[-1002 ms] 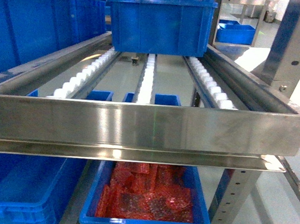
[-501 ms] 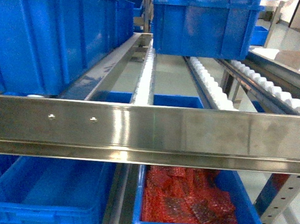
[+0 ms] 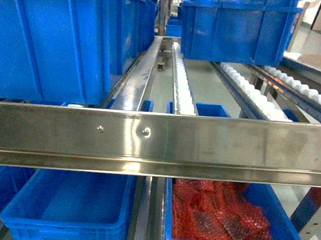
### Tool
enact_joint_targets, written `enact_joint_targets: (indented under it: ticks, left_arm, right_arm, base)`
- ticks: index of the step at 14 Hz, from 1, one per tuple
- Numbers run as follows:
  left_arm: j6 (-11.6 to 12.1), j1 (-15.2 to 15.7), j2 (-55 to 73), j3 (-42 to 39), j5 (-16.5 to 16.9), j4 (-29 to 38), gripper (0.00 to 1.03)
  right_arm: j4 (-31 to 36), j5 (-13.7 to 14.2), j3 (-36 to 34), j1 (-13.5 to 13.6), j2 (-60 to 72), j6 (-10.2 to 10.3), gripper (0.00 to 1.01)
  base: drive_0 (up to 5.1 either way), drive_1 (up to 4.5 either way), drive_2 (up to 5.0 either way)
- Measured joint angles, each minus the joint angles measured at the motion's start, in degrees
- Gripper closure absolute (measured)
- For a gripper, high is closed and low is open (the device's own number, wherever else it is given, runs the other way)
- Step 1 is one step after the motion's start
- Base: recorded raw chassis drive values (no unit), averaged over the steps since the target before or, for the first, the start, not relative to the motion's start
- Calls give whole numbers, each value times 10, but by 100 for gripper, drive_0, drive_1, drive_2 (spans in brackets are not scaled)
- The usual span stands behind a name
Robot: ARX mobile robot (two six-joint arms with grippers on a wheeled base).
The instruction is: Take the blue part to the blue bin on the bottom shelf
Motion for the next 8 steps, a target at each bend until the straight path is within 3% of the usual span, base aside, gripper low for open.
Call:
enact_joint_targets:
  ticks: [8]
  left_arm:
    - [0,0,0,0,1,1,60]
  right_arm:
    - [1,0,0,0,0,0,3]
  base:
    - [-503,243,243]
